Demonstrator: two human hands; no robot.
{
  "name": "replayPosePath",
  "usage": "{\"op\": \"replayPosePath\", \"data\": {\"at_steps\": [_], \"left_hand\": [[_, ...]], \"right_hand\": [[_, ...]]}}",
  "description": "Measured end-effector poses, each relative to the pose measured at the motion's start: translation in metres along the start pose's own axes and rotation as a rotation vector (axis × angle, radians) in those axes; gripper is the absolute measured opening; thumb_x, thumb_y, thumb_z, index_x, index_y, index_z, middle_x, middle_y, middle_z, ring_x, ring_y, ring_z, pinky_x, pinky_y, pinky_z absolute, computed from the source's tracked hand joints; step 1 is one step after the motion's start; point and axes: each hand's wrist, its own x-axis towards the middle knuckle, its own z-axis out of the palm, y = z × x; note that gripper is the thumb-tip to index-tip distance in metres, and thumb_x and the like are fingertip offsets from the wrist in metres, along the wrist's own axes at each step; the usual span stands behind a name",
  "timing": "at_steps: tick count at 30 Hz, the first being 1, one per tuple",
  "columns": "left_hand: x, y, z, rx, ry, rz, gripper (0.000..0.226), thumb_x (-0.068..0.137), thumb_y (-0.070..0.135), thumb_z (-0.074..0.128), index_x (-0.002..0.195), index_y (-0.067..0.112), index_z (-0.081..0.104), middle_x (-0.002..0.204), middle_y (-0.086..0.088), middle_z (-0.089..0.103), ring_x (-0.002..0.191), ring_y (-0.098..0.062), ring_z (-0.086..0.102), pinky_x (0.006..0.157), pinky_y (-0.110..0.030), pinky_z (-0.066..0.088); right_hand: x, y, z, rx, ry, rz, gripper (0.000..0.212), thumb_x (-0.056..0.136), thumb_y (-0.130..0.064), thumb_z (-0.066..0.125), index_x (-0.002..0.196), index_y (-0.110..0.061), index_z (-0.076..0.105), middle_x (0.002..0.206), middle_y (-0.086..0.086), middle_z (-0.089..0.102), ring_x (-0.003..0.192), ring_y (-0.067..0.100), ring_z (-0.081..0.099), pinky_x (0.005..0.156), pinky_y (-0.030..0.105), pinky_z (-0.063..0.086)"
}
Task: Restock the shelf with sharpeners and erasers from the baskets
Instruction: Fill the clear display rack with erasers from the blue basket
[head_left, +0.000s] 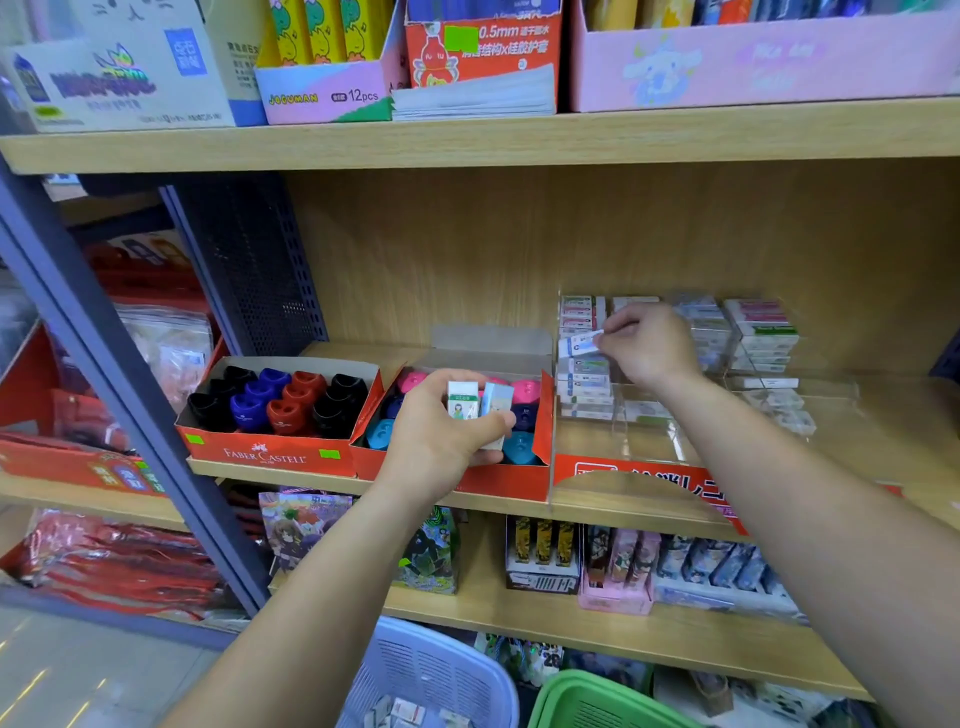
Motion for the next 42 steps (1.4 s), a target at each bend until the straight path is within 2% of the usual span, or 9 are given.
{"op": "replayPosePath", "data": {"at_steps": [8, 11, 14, 18, 21, 26, 30, 35, 42], "left_hand": [[-0.003, 0.003, 0.003, -0.013, -0.007, 0.027, 0.04, 0.081, 0.001, 0.082, 0.108, 0.022, 0.061, 0.111, -0.022, 0.068, 0.087, -0.027, 0.077, 0.062, -0.033, 0.062], [-0.004, 0.005, 0.005, -0.013, -0.012, 0.039, 0.04, 0.08, 0.002, 0.083, 0.108, 0.022, 0.062, 0.112, -0.021, 0.068, 0.086, -0.026, 0.077, 0.062, -0.031, 0.061], [-0.006, 0.007, 0.008, -0.003, -0.019, 0.045, 0.04, 0.079, 0.002, 0.084, 0.107, 0.022, 0.063, 0.114, -0.02, 0.065, 0.09, -0.03, 0.075, 0.061, -0.03, 0.06], [-0.012, 0.013, 0.016, 0.016, -0.064, 0.061, 0.041, 0.079, 0.003, 0.085, 0.109, 0.02, 0.063, 0.11, -0.017, 0.067, 0.092, -0.03, 0.074, 0.061, -0.032, 0.062], [-0.02, 0.017, 0.017, 0.034, -0.132, 0.075, 0.042, 0.079, 0.002, 0.084, 0.113, 0.018, 0.063, 0.107, -0.015, 0.071, 0.09, -0.026, 0.076, 0.064, -0.033, 0.063], [-0.028, 0.016, 0.013, -0.043, -0.125, 0.084, 0.04, 0.082, -0.002, 0.081, 0.114, 0.016, 0.065, 0.1, -0.011, 0.073, 0.088, -0.025, 0.076, 0.065, -0.032, 0.062], [-0.031, 0.019, 0.013, -0.081, -0.09, 0.107, 0.035, 0.085, 0.0, 0.078, 0.114, 0.012, 0.063, 0.087, -0.004, 0.077, 0.084, -0.024, 0.077, 0.061, -0.029, 0.062], [-0.033, 0.02, 0.014, -0.065, -0.069, 0.132, 0.032, 0.087, 0.002, 0.077, 0.113, 0.011, 0.06, 0.083, -0.001, 0.076, 0.08, -0.024, 0.077, 0.06, -0.03, 0.061], [-0.038, 0.016, 0.025, -0.006, -0.143, 0.123, 0.02, 0.09, 0.008, 0.075, 0.106, 0.008, 0.063, 0.091, -0.014, 0.077, 0.074, -0.029, 0.077, 0.053, -0.029, 0.057]], "right_hand": [[-0.001, 0.007, 0.008, -0.229, -0.023, -0.053, 0.021, 0.087, -0.019, 0.068, 0.106, -0.015, 0.077, 0.118, 0.012, 0.068, 0.103, 0.025, 0.066, 0.099, 0.04, 0.052], [-0.025, -0.01, -0.006, -0.097, -0.046, -0.165, 0.02, 0.092, -0.018, 0.064, 0.107, -0.021, 0.077, 0.108, -0.001, 0.071, 0.098, 0.013, 0.066, 0.092, 0.033, 0.054], [-0.062, -0.037, -0.023, 0.138, -0.296, -0.226, 0.015, 0.097, -0.024, 0.064, 0.106, -0.031, 0.074, 0.092, -0.023, 0.07, 0.085, -0.001, 0.065, 0.074, 0.018, 0.049], [-0.087, -0.053, -0.031, 0.283, -0.527, -0.274, 0.014, 0.096, -0.025, 0.068, 0.104, -0.032, 0.076, 0.085, -0.018, 0.073, 0.076, 0.003, 0.065, 0.069, 0.023, 0.054], [-0.09, -0.053, -0.034, 0.29, -0.553, -0.302, 0.012, 0.094, -0.016, 0.07, 0.098, -0.024, 0.078, 0.087, -0.005, 0.074, 0.081, 0.012, 0.066, 0.078, 0.035, 0.056], [-0.096, -0.05, -0.043, 0.338, -0.571, -0.23, 0.012, 0.1, -0.009, 0.06, 0.101, -0.016, 0.069, 0.084, 0.004, 0.065, 0.07, 0.013, 0.063, 0.071, 0.031, 0.056], [-0.102, -0.046, -0.043, 0.412, -0.548, -0.151, 0.009, 0.102, -0.007, 0.053, 0.103, -0.011, 0.062, 0.088, 0.007, 0.062, 0.072, 0.014, 0.064, 0.073, 0.035, 0.057], [-0.111, -0.042, -0.048, 0.526, -0.603, -0.12, 0.015, 0.097, -0.005, 0.062, 0.111, -0.01, 0.061, 0.091, 0.008, 0.067, 0.073, 0.021, 0.068, 0.071, 0.033, 0.057], [-0.116, -0.032, -0.045, 0.692, -0.486, -0.089, 0.024, 0.093, 0.002, 0.066, 0.111, -0.015, 0.068, 0.092, 0.006, 0.073, 0.078, 0.017, 0.068, 0.071, 0.031, 0.056]]}}
